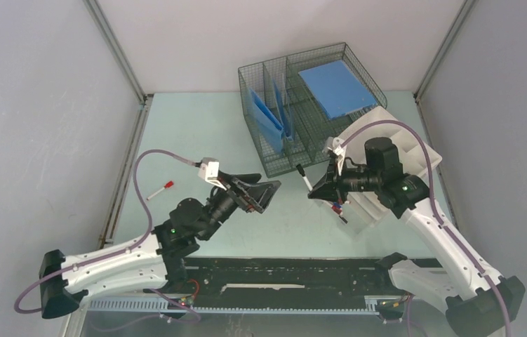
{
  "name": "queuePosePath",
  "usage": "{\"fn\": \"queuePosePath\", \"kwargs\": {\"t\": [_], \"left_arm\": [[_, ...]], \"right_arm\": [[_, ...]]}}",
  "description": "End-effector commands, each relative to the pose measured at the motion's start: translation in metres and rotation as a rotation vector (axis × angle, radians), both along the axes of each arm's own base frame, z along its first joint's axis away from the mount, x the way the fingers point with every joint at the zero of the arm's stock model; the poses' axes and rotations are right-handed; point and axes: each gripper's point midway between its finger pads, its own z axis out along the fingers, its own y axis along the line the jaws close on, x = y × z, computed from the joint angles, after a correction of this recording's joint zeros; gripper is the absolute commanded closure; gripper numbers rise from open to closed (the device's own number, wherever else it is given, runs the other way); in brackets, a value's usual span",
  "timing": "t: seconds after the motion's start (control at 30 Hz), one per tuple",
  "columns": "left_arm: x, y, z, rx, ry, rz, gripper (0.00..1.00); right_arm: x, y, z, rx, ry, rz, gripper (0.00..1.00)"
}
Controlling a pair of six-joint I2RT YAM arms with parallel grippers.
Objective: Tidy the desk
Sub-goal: Place the stationery in the drawer.
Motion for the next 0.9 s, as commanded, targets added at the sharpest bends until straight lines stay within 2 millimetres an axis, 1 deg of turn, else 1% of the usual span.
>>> {"fn": "queuePosePath", "kwargs": {"t": [0.0, 0.13, 0.3, 0.4, 0.47, 0.5, 0.53, 0.6, 0.73, 0.87], "left_arm": [[0.017, 0.036, -0.037, 0.168, 0.021, 0.166, 0.0], [0.025, 0.063, -0.059, 0.214, 0.071, 0.258, 0.0], [0.036, 0.094, -0.088, 0.221, 0.148, 0.343, 0.0], [0.041, 0.11, -0.106, 0.21, 0.19, 0.387, 0.0], [0.044, 0.119, -0.115, 0.208, 0.212, 0.414, 0.0], [0.046, 0.124, -0.116, 0.2, 0.217, 0.431, 0.0], [0.046, 0.13, -0.124, 0.22, 0.234, 0.447, 0.0], [0.048, 0.14, -0.131, 0.228, 0.252, 0.475, 0.0], [0.052, 0.155, -0.141, 0.231, 0.277, 0.523, 0.0], [0.055, 0.166, -0.15, 0.215, 0.303, 0.557, 0.0]], "right_arm": [[0.015, -0.034, -0.037, -0.26, -0.197, -0.058, 1.0], [0.025, -0.059, -0.075, -0.443, -0.21, -0.105, 1.0], [0.036, -0.079, -0.099, -0.56, -0.241, -0.165, 1.0], [0.043, -0.09, -0.117, -0.646, -0.243, -0.195, 1.0], [0.046, -0.097, -0.129, -0.712, -0.228, -0.206, 1.0], [0.048, -0.101, -0.134, -0.745, -0.218, -0.221, 1.0], [0.049, -0.103, -0.138, -0.765, -0.21, -0.225, 1.0], [0.051, -0.108, -0.144, -0.802, -0.191, -0.241, 1.0], [0.053, -0.114, -0.154, -0.844, -0.156, -0.26, 0.98], [0.053, -0.117, -0.162, -0.87, -0.126, -0.272, 0.95]]}}
